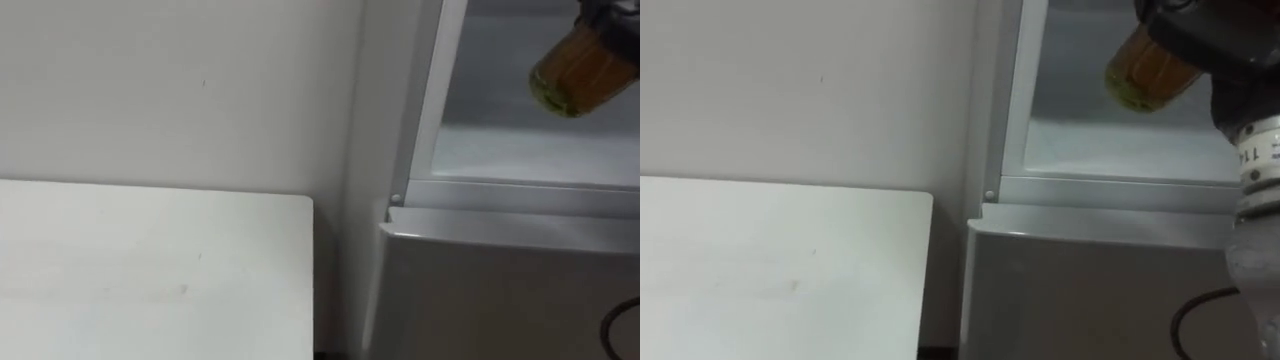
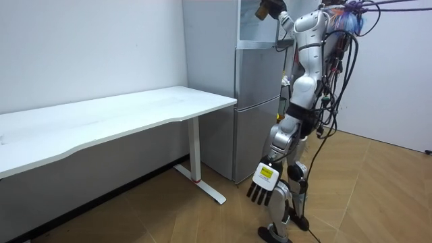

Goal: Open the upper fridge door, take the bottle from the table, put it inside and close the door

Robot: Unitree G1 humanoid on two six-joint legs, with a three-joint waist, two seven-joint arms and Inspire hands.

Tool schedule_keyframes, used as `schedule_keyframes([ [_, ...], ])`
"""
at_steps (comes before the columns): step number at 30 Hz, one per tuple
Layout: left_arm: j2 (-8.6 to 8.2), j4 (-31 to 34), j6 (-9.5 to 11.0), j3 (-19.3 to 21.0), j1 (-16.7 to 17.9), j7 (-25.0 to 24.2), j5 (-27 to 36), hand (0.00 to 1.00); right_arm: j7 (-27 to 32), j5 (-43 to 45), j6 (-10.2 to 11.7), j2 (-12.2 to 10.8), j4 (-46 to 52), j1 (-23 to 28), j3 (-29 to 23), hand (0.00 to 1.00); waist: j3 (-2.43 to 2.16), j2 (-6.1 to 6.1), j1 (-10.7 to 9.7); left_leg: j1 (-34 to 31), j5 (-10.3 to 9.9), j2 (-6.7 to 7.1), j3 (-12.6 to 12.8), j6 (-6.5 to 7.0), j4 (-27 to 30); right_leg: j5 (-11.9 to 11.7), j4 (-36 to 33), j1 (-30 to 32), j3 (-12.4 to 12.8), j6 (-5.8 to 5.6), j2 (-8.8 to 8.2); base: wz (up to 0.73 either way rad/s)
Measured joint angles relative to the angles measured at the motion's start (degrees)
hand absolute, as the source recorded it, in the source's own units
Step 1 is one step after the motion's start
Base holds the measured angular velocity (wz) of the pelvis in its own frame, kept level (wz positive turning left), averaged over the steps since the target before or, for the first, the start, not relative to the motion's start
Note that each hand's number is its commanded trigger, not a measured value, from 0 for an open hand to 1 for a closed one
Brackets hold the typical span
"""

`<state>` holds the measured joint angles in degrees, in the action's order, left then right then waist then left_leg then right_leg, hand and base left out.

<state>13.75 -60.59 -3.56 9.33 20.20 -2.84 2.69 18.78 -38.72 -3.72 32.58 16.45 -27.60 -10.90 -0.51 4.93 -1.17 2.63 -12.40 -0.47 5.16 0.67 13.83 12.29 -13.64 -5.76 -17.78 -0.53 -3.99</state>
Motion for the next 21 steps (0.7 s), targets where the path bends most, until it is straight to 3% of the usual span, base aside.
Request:
schedule_keyframes([
  [5, -0.16, 2.1, -0.1, 0.0, 0.9, 0.0, 0.0, 0.00, -0.1, -2.3, -0.1, 0.0, -3.5, 2.4, -0.1, 1.00, 0.08, 0.05, 0.0, 0.0, 0.0, 0.08, -0.5, 0.00, 0.0, 0.0, 0.0, -0.3, -0.4, 0.00, -0.02, 0.02],
  [10, -0.21, 3.3, -0.1, 0.6, 1.1, -0.3, -1.2, 0.00, 0.3, -1.1, -0.2, 0.0, -9.6, 3.7, -0.1, 1.00, 0.41, 0.31, 1.6, -0.4, -0.2, -0.04, -0.6, -0.16, 0.1, 0.0, 0.0, 0.3, 0.0, 0.00, 0.17, -0.03],
  [17, -0.30, 3.3, -0.1, 2.0, 1.4, -0.5, -1.0, 0.00, 0.1, -1.1, 0.0, 0.2, -18.2, 3.5, -0.4, 1.00, 0.41, 0.69, 2.8, -1.0, -0.3, -0.04, -0.5, -0.06, 1.0, 0.0, -0.2, 0.9, -0.4, -0.01, 0.08, 0.01],
  [21, -0.32, 3.0, -0.1, 2.3, 1.9, -0.6, -1.0, 0.00, 1.8, -1.0, 0.0, 1.2, -21.4, 0.0, -0.5, 1.00, 0.46, 0.98, 3.1, -1.0, -0.3, -0.05, -0.5, -0.05, 0.8, 0.0, -0.2, 0.8, -0.8, -0.02, 0.06, 0.01],
])
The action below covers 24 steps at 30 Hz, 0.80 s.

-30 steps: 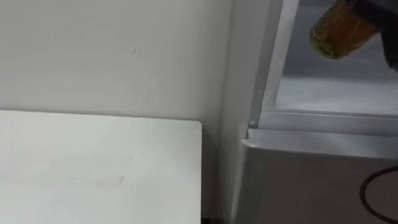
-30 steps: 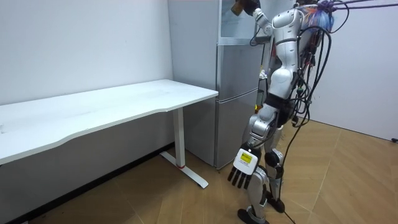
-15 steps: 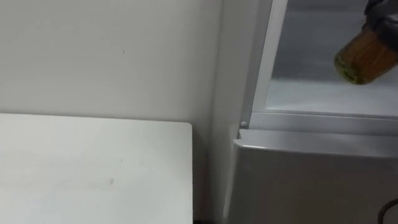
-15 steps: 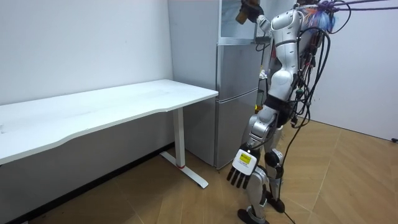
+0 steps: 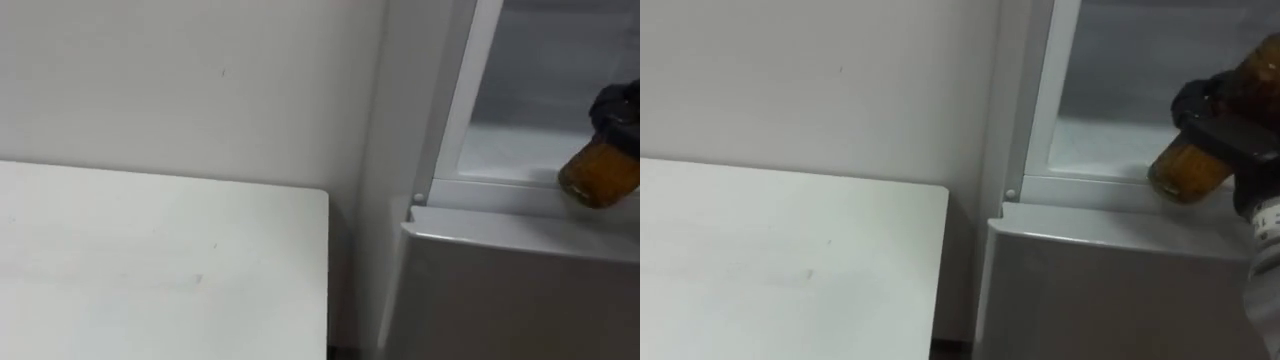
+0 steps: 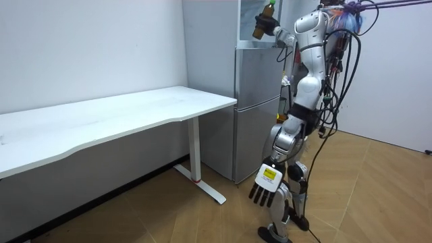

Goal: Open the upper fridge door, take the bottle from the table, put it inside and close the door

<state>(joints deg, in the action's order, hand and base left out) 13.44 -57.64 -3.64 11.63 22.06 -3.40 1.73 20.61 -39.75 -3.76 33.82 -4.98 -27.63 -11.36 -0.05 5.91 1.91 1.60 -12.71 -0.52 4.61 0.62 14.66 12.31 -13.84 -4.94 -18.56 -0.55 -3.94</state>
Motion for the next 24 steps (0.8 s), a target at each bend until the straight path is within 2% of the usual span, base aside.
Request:
schedule_keyframes([
  [8, -0.04, -2.3, 0.0, 0.0, 0.1, 0.0, 0.2, 0.00, 0.9, -1.1, -0.1, 0.6, -6.0, -3.2, 1.0, 1.00, 0.02, 0.44, 1.1, 0.2, 0.0, 0.05, -0.1, 0.01, 0.0, 0.0, 0.0, -0.1, -0.4, 0.00, -0.09, 0.00],
  [19, -0.20, -2.3, 0.0, 2.2, 0.0, -0.1, 0.0, 0.00, 1.5, -1.1, -0.1, 1.3, -6.0, -3.3, 1.1, 1.00, 0.02, 1.32, 3.3, 0.2, 0.0, 0.10, -0.1, 0.01, 0.0, 0.0, 0.0, -0.1, -0.6, -0.02, -0.17, 0.00],
  [24, -0.21, -2.3, -0.1, 2.9, 0.0, -0.1, -0.1, 0.00, 0.1, -0.1, -0.1, 1.3, -7.9, -3.5, 1.4, 1.00, 0.23, 1.75, 3.6, 0.0, 0.0, 0.14, -0.7, 0.01, 0.2, 0.0, 0.0, -0.2, -1.5, -0.03, -0.25, 0.04],
])
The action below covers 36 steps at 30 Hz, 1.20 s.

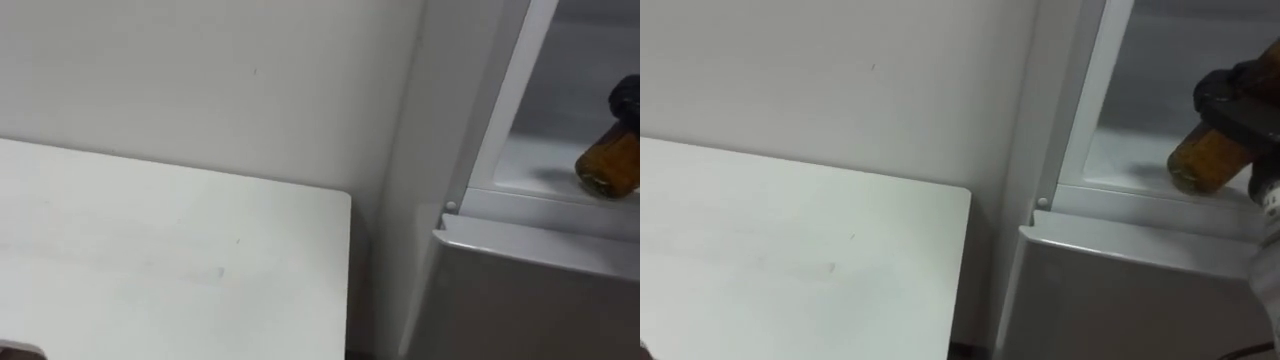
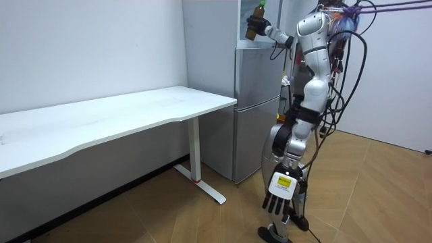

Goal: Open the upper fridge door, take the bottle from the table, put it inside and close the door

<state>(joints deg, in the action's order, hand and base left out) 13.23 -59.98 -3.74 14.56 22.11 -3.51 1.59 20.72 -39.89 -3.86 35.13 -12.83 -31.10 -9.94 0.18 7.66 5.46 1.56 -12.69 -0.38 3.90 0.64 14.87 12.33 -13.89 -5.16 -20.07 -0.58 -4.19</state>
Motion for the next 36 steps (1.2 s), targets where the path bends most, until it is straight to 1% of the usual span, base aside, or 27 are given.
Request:
schedule_keyframes([
  [4, -0.13, 0.4, -0.1, 0.0, -0.1, 0.0, 0.1, 0.00, -0.9, 1.8, 0.0, 0.3, -3.7, -2.1, 0.1, 1.00, 0.00, 0.02, 0.0, -0.3, 0.0, 0.10, -0.9, -0.01, 0.0, 0.0, -0.1, 0.1, -0.3, 0.00, 0.00, 0.06],
  [5, -0.16, 0.5, -0.1, 0.0, -0.1, 0.0, 0.1, 0.00, -0.9, 1.8, 0.0, 0.7, -4.7, -2.7, 0.2, 1.00, -0.02, 0.04, 0.1, -0.4, 0.0, 0.10, -1.0, -0.01, -0.1, 0.0, -0.1, 0.1, -0.4, 0.00, -0.01, 0.05],
  [6, -0.14, 0.7, -0.1, 0.0, -0.1, 0.0, 0.1, 0.00, -1.0, 1.9, 0.0, 1.7, -5.5, -2.8, 0.7, 1.00, -0.02, 0.08, 0.5, -0.5, 0.0, 0.10, -1.1, -0.01, -0.1, 0.0, -0.1, 0.2, -0.5, 0.00, -0.01, 0.00],
  [9, -0.14, 0.7, -0.1, 0.1, -0.1, -0.1, 0.1, 0.00, -1.9, 2.0, 0.0, 3.6, -7.7, -3.4, 2.1, 1.00, -0.08, 0.37, 1.0, -0.7, 0.0, 0.12, -1.2, -0.01, -0.1, 0.0, -0.1, 0.2, -0.6, -0.03, 0.00, 0.01],
  [11, -0.11, 0.7, -0.1, 0.4, -0.1, -0.4, 0.6, 0.00, -2.2, 2.1, 0.0, 3.7, -8.8, -3.9, 2.3, 1.00, -0.16, 0.67, 1.2, -0.9, 0.0, 0.09, -1.1, -0.01, -0.1, 0.0, -0.1, 0.2, -0.6, -0.03, 0.04, 0.02],
  [13, -0.06, 0.8, -0.1, 0.4, 0.0, -0.6, 1.6, 0.00, -2.2, 2.1, 0.0, 4.1, -9.8, -4.6, 3.6, 1.00, -0.28, 0.91, 1.2, -0.9, 0.0, 0.10, -1.1, -0.01, 0.1, 0.0, -0.1, 0.2, -0.6, -0.03, 0.05, 0.00],
  [15, 0.29, 0.8, -0.1, 0.1, 0.1, -0.6, 3.4, 0.00, -2.7, 2.0, 0.0, 5.1, -10.5, -4.7, 5.2, 1.00, -0.38, 1.13, 1.3, -0.8, 0.0, 0.14, -1.2, -0.01, 0.3, 0.0, 0.0, -0.1, -0.5, -0.03, 0.08, 0.04],
  [16, 0.45, 0.8, -0.1, 0.0, 0.1, -0.6, 3.4, 0.00, -2.7, 2.0, 0.0, 5.3, -10.7, -4.8, 5.6, 1.00, -0.40, 1.17, 1.4, -0.8, 0.0, 0.15, -1.2, -0.01, 0.3, 0.0, 0.1, -0.2, -0.5, -0.03, 0.09, 0.03],
  [18, 1.11, 0.8, -0.1, -0.1, 0.2, -0.6, 3.4, 0.00, -2.7, 2.0, 0.0, 5.8, -11.3, -5.0, 6.6, 1.00, -0.36, 1.17, 2.3, -0.2, 0.0, 0.14, -1.3, -0.03, 0.3, 0.0, 0.2, -0.5, -0.6, -0.04, 0.12, 0.00],
  [20, 1.18, 0.8, 0.0, 0.2, 0.4, -0.5, 3.3, 0.00, -2.7, 2.0, 0.0, 5.9, -11.3, -5.0, 6.6, 1.00, -0.19, 0.93, 2.8, -0.2, -0.1, 0.15, -1.3, -0.05, 0.3, 0.0, 0.3, -0.7, -0.6, -0.04, 0.13, 0.00],
  [22, 1.19, 0.9, 0.0, 0.6, 0.9, -0.5, 3.4, 0.00, -2.7, 2.1, 0.0, 5.9, -11.3, -5.0, 6.6, 1.00, -0.08, 0.70, 2.9, -0.4, -0.1, 0.13, -1.5, -0.08, 0.4, 0.0, 0.3, -0.7, -0.7, -0.03, 0.12, 0.04],
  [23, 1.19, 0.9, 0.1, 1.1, 1.3, -0.5, 3.5, 0.00, -2.7, 2.4, 0.1, 5.9, -11.3, -5.0, 6.6, 1.00, -0.01, 0.41, 2.9, -0.9, -0.3, 0.09, -1.8, -0.11, 0.6, 0.0, 0.3, -0.7, -1.2, -0.03, 0.14, 0.11],
  [24, 1.20, 0.8, 0.1, 1.3, 1.8, -0.5, 3.5, 0.00, -2.6, 2.5, 0.1, 5.9, -11.3, -5.0, 6.5, 1.00, -0.01, 0.39, 2.9, -1.1, -0.3, 0.10, -2.1, -0.11, 0.6, 0.0, 0.3, -0.7, -1.5, -0.03, 0.14, 0.12],
  [25, 1.20, 0.7, 0.1, 1.3, 2.1, -0.4, 3.5, 0.00, -2.6, 2.5, 0.1, 5.9, -11.4, -5.0, 6.5, 1.00, 0.15, 0.05, 2.9, -1.1, -0.3, 0.11, -2.2, -0.11, 0.7, 0.0, 0.3, -0.7, -1.6, -0.03, 0.14, 0.09],
  [26, 1.20, 0.4, 0.1, 1.3, 2.5, -0.4, 3.4, 0.00, -2.5, 2.5, 0.1, 5.9, -11.4, -5.0, 6.5, 1.00, 0.03, 0.10, 2.9, -1.2, -0.3, 0.12, -2.3, -0.12, 0.8, 0.0, 0.3, -0.7, -1.9, -0.03, 0.11, 0.07],
  [27, 1.19, 0.2, 0.0, 1.3, 2.8, -0.4, 3.4, 0.00, -2.5, 2.5, 0.2, 5.9, -11.4, -5.0, 6.5, 1.00, 0.12, -0.27, 2.9, -1.3, -0.3, 0.13, -2.4, -0.13, 0.9, 0.0, 0.3, -0.7, -2.0, -0.03, 0.11, 0.06],
  [28, 1.14, 0.3, 0.0, 1.3, 3.0, -0.3, 3.4, 0.00, -2.6, 2.5, 0.4, 5.9, -11.5, -5.0, 6.5, 1.00, 0.08, -0.32, 3.0, -1.3, -0.3, 0.12, -2.5, -0.13, 0.9, 0.0, 0.3, -0.7, -2.1, -0.02, 0.11, 0.03],
  [29, 1.08, 0.3, 0.0, 1.3, 3.2, -0.1, 3.4, 0.00, -2.6, 2.4, 1.1, 5.9, -12.2, -5.0, 6.5, 1.00, -0.06, -0.49, 3.4, -1.3, -0.3, 0.13, -2.3, -0.14, 0.9, 0.0, 0.3, -0.7, -2.1, -0.01, 0.11, 0.00],
  [30, 1.04, 0.3, 0.0, 1.3, 3.1, 0.5, 3.5, 0.00, -2.6, 2.4, 1.8, 5.9, -13.3, -5.0, 6.5, 1.00, -0.34, -0.67, 4.1, -1.3, -0.2, 0.14, -2.6, -0.14, 0.9, 0.0, 0.3, -0.7, -2.1, -0.01, 0.11, 0.00],
  [32, 1.05, 0.3, 0.0, 1.3, 3.2, 0.8, 3.5, 0.00, -2.5, 2.5, 2.6, 5.9, -15.0, -5.3, 6.6, 1.00, -0.64, -0.89, 4.6, -1.3, -0.2, 0.22, -2.9, -0.14, 0.9, 0.0, 0.3, -0.9, -2.4, -0.02, 0.08, 0.08],
  [33, 1.06, 0.3, 0.0, 1.3, 3.2, 0.9, 3.5, 0.00, -2.6, 2.5, 2.9, 5.9, -16.5, -6.1, 6.7, 1.00, -0.60, -1.03, 4.8, -1.2, -0.2, 0.23, -3.0, -0.17, 0.9, 0.0, 0.3, -1.2, -2.8, -0.02, 0.07, 0.13],
  [34, 1.06, 0.3, -0.1, 1.3, 3.2, 0.9, 3.5, 0.00, -2.6, 2.5, 3.1, 5.9, -17.3, -6.5, 6.9, 0.87, -0.57, -1.07, 4.8, -1.2, -0.2, 0.24, -3.1, -0.18, 0.9, 0.0, 0.4, -1.3, -3.1, -0.02, 0.07, 0.13],
  [35, 1.05, 0.5, -0.3, 1.3, 3.2, 0.9, 3.5, 0.00, -2.7, 2.6, 3.3, 5.9, -18.7, -7.1, 7.0, 0.35, -0.55, -1.11, 4.9, -1.3, -0.2, 0.23, -3.3, -0.23, 1.0, 0.0, 0.4, -1.4, -3.7, -0.02, 0.07, 0.16],
  [36, 1.05, 0.7, -0.7, 1.3, 3.2, 0.9, 3.5, 0.00, -2.7, 2.9, 3.5, 5.9, -19.5, -7.5, 7.1, 0.00, -0.51, -1.15, 5.0, -1.4, -0.1, 0.22, -3.7, -0.28, 1.2, 0.0, 0.5, -1.6, -4.1, -0.02, 0.12, 0.17],
])
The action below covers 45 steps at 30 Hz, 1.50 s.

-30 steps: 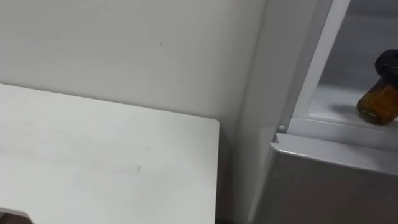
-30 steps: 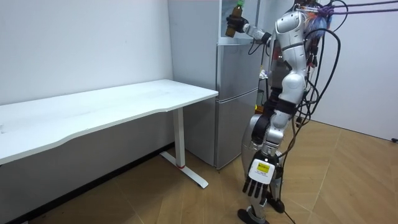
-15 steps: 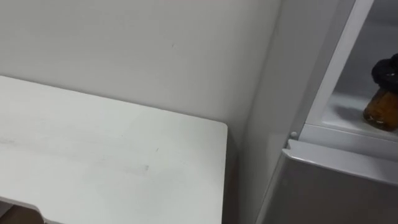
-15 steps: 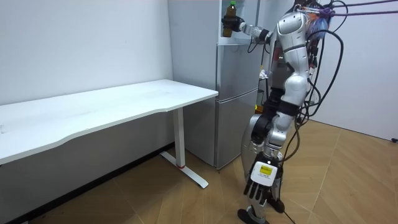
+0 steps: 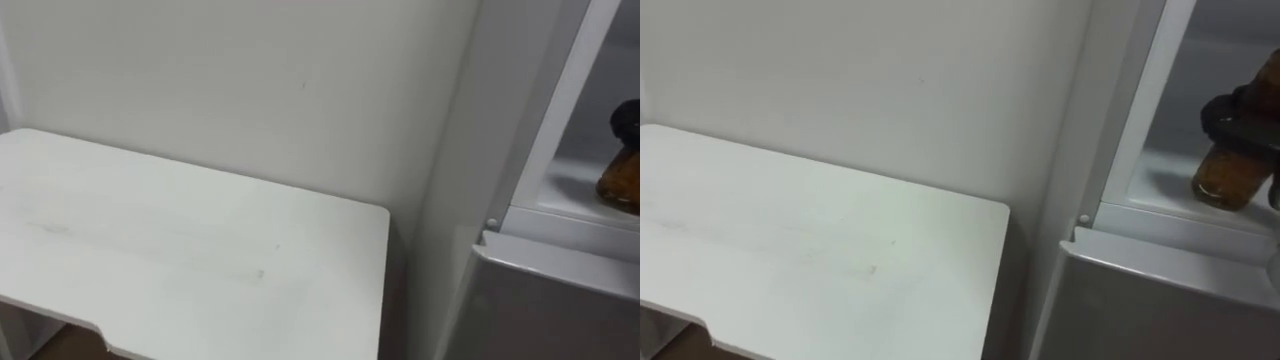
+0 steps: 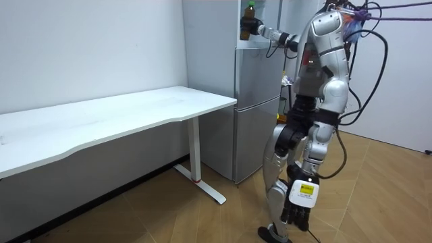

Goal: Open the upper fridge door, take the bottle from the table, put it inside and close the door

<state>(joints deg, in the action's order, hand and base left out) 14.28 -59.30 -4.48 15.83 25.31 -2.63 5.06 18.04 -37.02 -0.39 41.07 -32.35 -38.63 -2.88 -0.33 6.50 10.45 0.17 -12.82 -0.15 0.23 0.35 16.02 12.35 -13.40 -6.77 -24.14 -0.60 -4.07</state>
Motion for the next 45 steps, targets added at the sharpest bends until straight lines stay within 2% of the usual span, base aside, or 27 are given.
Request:
schedule_keyframes([
  [3, -0.01, 1.9, -0.6, -0.2, 0.0, 0.0, 1.4, 0.00, 0.1, 1.0, 1.0, 0.1, -0.8, -0.4, 0.4, 0.00, 0.06, -0.11, -0.2, -2.7, -0.1, -0.06, -1.3, -0.12, 1.8, -0.1, 0.5, 0.8, -1.8, 0.14, 0.23, 0.26],
  [6, 0.25, 3.4, -0.6, -0.3, 0.0, 1.0, 4.4, 0.00, -0.1, 1.1, 3.0, 0.1, -1.3, -0.8, 1.3, 0.00, 0.42, -0.81, 0.7, -3.9, 0.0, -0.12, -1.9, -0.20, 2.6, -0.3, 0.5, 1.4, -2.7, 0.43, 0.32, 0.14],
  [9, 0.68, 3.9, -0.5, -0.2, -0.1, 1.3, 4.4, 0.00, 0.0, 1.7, 2.3, 0.1, -3.9, -0.7, 3.3, 0.00, 0.49, -1.04, 1.4, -5.3, 0.0, 0.01, -2.7, -0.20, 3.3, -0.3, 0.3, 2.2, -3.3, 0.51, 0.28, 0.11],
  [15, 1.45, 4.2, -0.4, -0.5, 0.1, 1.4, 4.4, 0.00, 0.1, 1.7, 3.6, 1.5, -4.6, -0.9, 3.9, 0.00, 0.48, -1.03, 1.7, -8.0, 0.2, 0.03, -3.6, -0.23, 4.6, -0.4, -0.4, 4.2, -4.2, 0.65, 0.25, 0.08],
  [19, 2.43, 4.7, -0.2, -1.8, 0.0, 2.1, 4.5, 0.00, 1.3, 2.0, 4.7, 2.3, -5.6, -1.8, 5.5, 0.00, 0.61, -1.16, 2.9, -9.1, 0.3, -0.31, -3.2, -0.38, 5.2, -0.7, -1.0, 5.6, -3.3, 1.16, 0.41, -0.08],
  [28, 3.07, 5.5, 0.1, -3.8, 0.0, 2.0, 6.6, 0.00, 2.0, 2.0, 6.2, 3.2, -8.2, -2.9, 8.5, 0.00, 0.95, -1.45, 2.9, -9.6, 0.4, -0.33, -3.6, -0.40, 5.8, -0.7, -1.0, 5.6, -3.5, 1.30, 0.31, 0.03],
  [31, 3.41, 6.7, 0.2, -3.8, 0.0, 2.1, 6.6, 0.00, 1.8, 1.8, 6.7, 3.2, -8.3, -2.9, 8.7, 0.00, 1.04, -1.29, 2.8, -9.6, 0.4, -0.34, -3.5, -0.46, 5.8, -0.7, 0.0, 5.5, -3.2, 1.40, 0.43, -0.01],
  [36, 5.16, 6.9, 1.0, -3.9, 0.0, 2.0, 6.7, 0.00, 1.7, 1.3, 6.8, 3.2, -8.6, -2.8, 9.6, 0.00, 1.03, -0.31, 2.6, -9.5, 0.5, -0.45, -3.4, -0.52, 5.6, -0.9, 0.8, 5.1, -2.9, 1.46, 1.13, -0.02],
  [41, 5.25, 6.8, 1.1, -3.9, 0.0, 1.9, 6.7, 0.00, 1.7, 1.1, 6.6, 3.2, -8.9, -2.8, 9.6, 0.00, 1.10, 0.28, 2.6, -9.5, 0.5, -0.48, -3.3, -0.52, 5.5, -1.0, 1.0, 5.2, -2.8, 1.43, 1.17, 0.00],
  [45, 5.23, 7.0, 1.1, -3.7, 0.0, 1.9, 6.7, 0.00, 1.6, -2.8, 6.1, 3.2, -8.9, -2.7, 9.6, 0.00, 0.96, 0.87, 2.5, -9.5, 0.5, -0.81, -3.1, -0.59, 5.3, -1.4, 1.8, 4.8, -2.6, 1.55, 1.40, 0.00],
])
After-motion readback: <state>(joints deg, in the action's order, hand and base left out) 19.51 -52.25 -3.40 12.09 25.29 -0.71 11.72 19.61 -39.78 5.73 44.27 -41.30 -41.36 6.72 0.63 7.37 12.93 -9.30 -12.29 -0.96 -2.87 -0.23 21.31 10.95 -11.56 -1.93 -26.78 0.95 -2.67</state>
